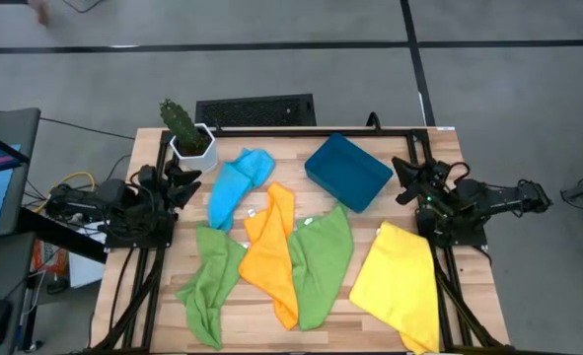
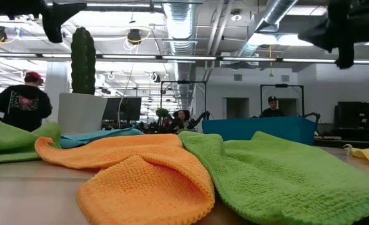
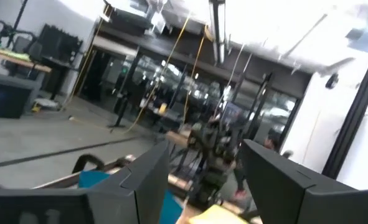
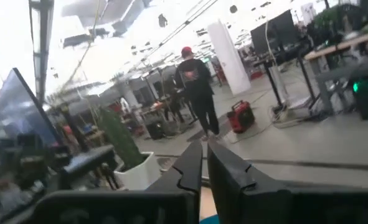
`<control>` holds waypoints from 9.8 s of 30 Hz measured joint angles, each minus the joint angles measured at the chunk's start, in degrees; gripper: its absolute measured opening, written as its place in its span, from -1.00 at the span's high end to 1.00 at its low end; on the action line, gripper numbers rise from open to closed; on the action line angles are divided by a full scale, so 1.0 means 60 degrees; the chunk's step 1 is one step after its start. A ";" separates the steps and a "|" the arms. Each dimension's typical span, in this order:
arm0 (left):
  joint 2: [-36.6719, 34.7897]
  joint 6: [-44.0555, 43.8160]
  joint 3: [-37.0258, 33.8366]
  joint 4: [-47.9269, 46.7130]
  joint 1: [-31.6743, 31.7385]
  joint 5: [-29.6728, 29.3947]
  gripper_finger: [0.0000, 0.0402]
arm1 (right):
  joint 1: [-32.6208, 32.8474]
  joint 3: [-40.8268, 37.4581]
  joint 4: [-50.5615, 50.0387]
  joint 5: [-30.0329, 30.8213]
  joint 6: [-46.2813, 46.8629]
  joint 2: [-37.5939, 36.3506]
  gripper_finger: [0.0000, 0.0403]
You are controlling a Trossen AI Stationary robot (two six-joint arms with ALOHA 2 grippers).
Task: Fold microfiber towels
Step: Fold the orange microfiber towel
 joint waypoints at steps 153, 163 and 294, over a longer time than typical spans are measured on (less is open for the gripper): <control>0.9205 -0.0228 0.0398 0.0446 0.2760 0.1822 0.04 | -0.0174 1.5261 -1.1666 -0.2333 0.3230 1.6779 0.94; 1.2588 0.0941 0.1241 0.1784 0.3237 0.2881 0.04 | -0.0099 1.5273 -1.1676 -0.2328 0.3371 1.6756 0.93; 0.6866 0.1240 0.5533 -0.6109 0.1132 0.0019 1.00 | -0.2675 0.9780 -0.0600 -0.7129 -0.0274 1.8552 0.63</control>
